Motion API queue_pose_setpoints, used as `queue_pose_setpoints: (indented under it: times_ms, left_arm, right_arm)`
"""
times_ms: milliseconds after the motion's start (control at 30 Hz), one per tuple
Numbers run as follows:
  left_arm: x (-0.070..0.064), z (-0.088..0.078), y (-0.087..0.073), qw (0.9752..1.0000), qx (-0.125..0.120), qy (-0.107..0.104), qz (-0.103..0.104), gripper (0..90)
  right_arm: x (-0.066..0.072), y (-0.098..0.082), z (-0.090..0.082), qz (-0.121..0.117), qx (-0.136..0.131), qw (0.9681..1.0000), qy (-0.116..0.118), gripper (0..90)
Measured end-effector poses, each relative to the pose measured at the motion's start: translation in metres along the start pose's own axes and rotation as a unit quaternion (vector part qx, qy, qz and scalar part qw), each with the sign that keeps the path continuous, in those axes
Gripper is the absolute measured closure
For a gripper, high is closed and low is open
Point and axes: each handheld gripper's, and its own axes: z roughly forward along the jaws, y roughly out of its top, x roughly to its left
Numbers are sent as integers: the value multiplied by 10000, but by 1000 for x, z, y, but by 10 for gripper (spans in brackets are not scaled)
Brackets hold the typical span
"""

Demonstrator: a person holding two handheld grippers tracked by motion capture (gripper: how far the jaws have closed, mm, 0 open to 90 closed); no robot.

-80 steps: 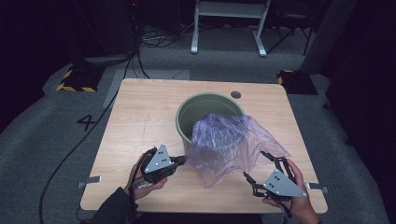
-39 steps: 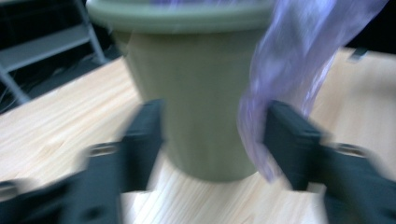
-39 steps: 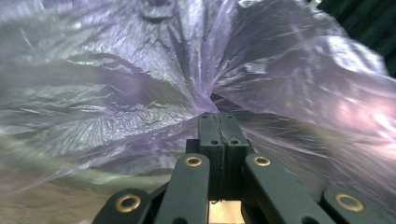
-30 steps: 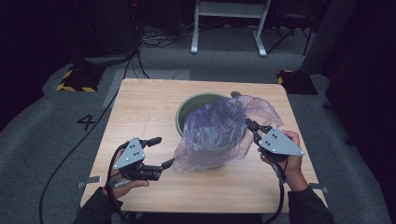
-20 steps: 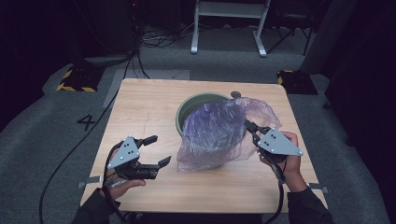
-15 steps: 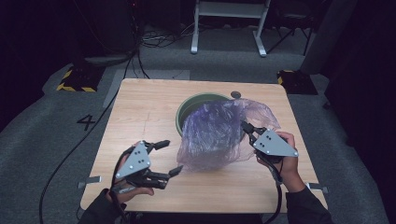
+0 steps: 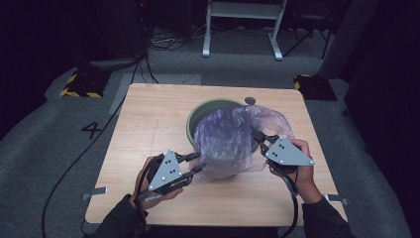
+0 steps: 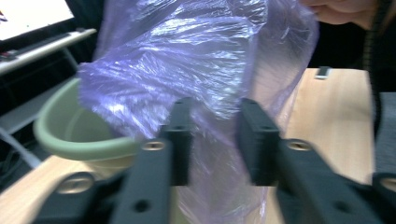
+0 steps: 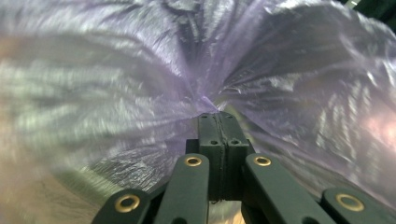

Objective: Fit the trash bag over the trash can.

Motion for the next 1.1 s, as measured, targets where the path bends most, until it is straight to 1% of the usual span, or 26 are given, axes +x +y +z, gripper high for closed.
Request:
queue_pose_setpoints:
  times_ms: [100,167,200,233,267,300,400,467,533,600,633,667,767,833,900,933,967,1033,1100]
  left_arm:
    - [9,-2,0,9999,-69,92,-85,850]
    - [14,-3,-1,9998,-72,139,-145,895]
    - [17,-3,-1,9997,-63,193,-164,897]
    - [18,-3,-1,9995,-90,230,-187,898]
    - [21,-4,-1,9995,-75,237,-184,899]
    - [22,-4,-1,9994,-44,287,-178,898]
    - [27,-4,-3,9993,-34,295,-245,899]
    - [29,-3,-4,9992,-7,314,-261,899]
    - [31,-3,-5,9991,10,302,-299,899]
    - [33,-3,-6,9990,12,305,-334,899]
    - [34,-3,-6,9990,24,295,-347,899]
    - [34,-3,-6,9990,20,282,-360,899]
    - [36,-4,-8,9989,49,269,-369,899]
    - [36,-5,-9,9988,46,273,-394,900]
    - [38,-5,-9,9988,70,284,-396,899]
    - [39,-5,-10,9987,62,293,-415,899]
    - [39,-5,-10,9987,73,285,-423,900]
    - [40,-5,-11,9985,84,310,-446,899]
    - [41,-5,-12,9986,79,291,-445,899]
  right_arm:
    - [0,1,-1,1,-61,9999,82,859]
    - [-1,1,-2,20,-112,9999,127,796]
    - [-2,0,-3,32,-179,9997,175,750]
    - [-3,0,-5,47,-199,9997,153,704]
    - [-3,0,-6,65,-189,9997,106,680]
    - [-4,-1,-8,80,-218,9997,125,645]
    - [-5,-6,-16,128,-323,9992,205,512]
    - [-5,-7,-22,138,-438,9985,305,480]
    - [-3,-8,-30,91,-603,9973,407,445]
    - [0,-7,-38,23,-711,9966,425,407]
    - [1,-6,-43,0,-786,9961,392,396]
    - [1,-6,-45,8,-804,9960,385,382]
    - [1,-6,-53,-45,-773,9966,272,324]
    - [0,-9,-58,-76,-706,9974,114,290]
    - [-2,-14,-62,-7,-687,9976,-1,266]
    - [-2,-16,-63,-1,-674,9977,-96,254]
    - [-2,-17,-64,-22,-656,9978,-136,235]
    - [0,-17,-65,-113,-610,9978,-254,220]
    - [2,-17,-64,-307,-514,9974,-405,227]
